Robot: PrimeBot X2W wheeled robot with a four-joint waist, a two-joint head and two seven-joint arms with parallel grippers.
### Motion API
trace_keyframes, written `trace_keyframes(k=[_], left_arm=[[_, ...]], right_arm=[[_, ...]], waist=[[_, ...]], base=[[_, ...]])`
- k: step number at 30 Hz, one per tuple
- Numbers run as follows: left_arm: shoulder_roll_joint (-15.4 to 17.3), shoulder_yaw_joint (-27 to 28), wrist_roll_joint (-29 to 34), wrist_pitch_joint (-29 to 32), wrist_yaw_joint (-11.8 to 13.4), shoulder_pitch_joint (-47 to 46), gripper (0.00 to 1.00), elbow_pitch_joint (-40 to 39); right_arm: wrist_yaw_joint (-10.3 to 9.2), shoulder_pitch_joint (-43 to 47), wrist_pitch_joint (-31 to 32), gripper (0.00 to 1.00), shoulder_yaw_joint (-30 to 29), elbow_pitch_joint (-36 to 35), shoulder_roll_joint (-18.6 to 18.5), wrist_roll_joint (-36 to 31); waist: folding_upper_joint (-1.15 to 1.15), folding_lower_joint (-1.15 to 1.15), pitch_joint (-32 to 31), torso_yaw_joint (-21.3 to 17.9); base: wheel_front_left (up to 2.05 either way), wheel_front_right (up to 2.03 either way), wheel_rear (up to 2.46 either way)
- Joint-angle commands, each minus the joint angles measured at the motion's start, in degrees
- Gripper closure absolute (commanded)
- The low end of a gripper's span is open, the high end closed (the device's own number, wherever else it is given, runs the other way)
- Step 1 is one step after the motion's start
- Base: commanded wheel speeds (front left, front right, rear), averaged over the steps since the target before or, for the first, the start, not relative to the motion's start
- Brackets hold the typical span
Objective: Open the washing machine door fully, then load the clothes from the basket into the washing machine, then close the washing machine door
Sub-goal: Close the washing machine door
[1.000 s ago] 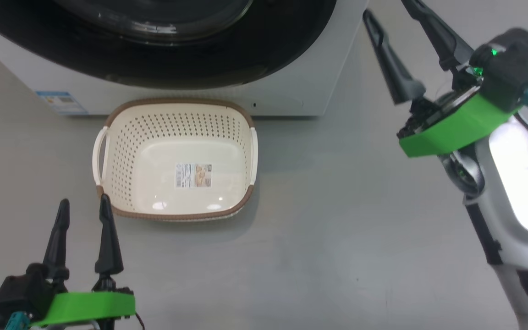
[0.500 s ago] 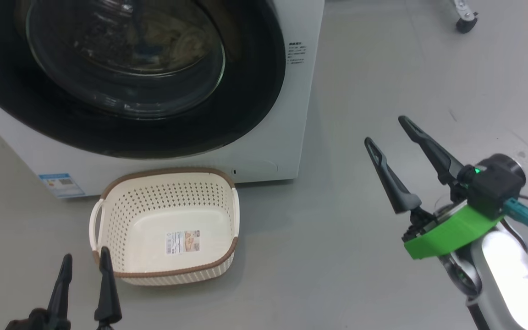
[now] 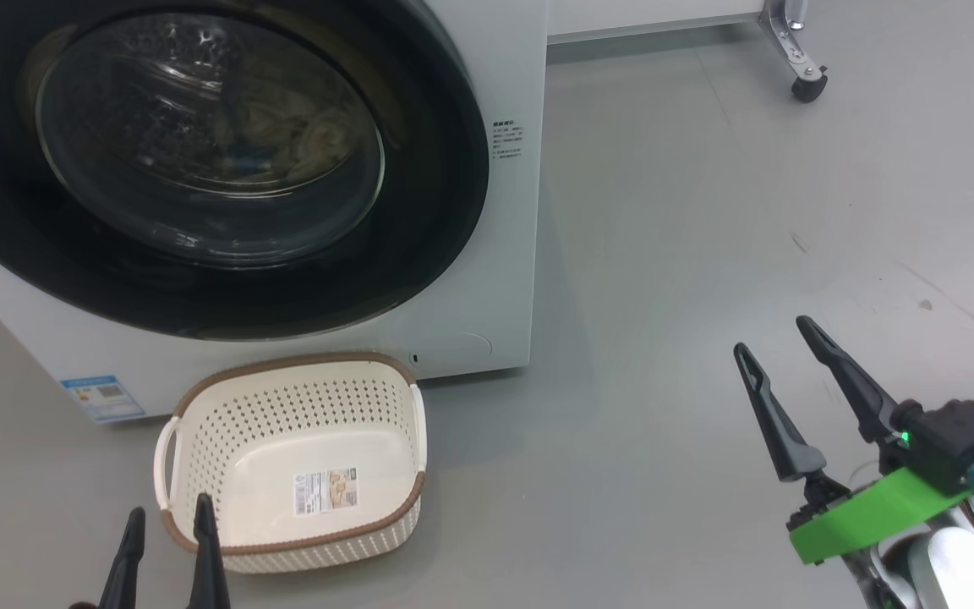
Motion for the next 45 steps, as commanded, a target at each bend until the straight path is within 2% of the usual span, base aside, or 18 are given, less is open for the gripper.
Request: trace_keyframes(k=[1, 11, 45], left_arm=[[0.2, 1.7, -0.3, -0.4, 0.0, -1.6, 0.00, -1.6], [0.2, 1.9, 0.2, -0.4, 0.0, -1.0, 0.00, -0.7], [0.2, 0.9, 3.4, -0.4, 0.0, 1.4, 0.00, -3.5]], right_arm=[[-0.22, -0.7, 0.0, 0.00, 0.2, -2.0, 0.0, -0.4], [-0.22, 2.4, 0.0, 0.00, -2.4, -2.0, 1.7, -0.8], [-0.22, 4.9, 0.0, 0.00, -3.8, 0.5, 3.5, -0.8]], waist=[[0.00, 0.01, -0.1, 0.0], [0.00, 0.01, -0.6, -0.3], [0.00, 0.01, -2.4, 1.7]], base=[[0.00, 0.00, 0.00], [0.00, 0.00, 0.00], [0.00, 0.00, 0.00]])
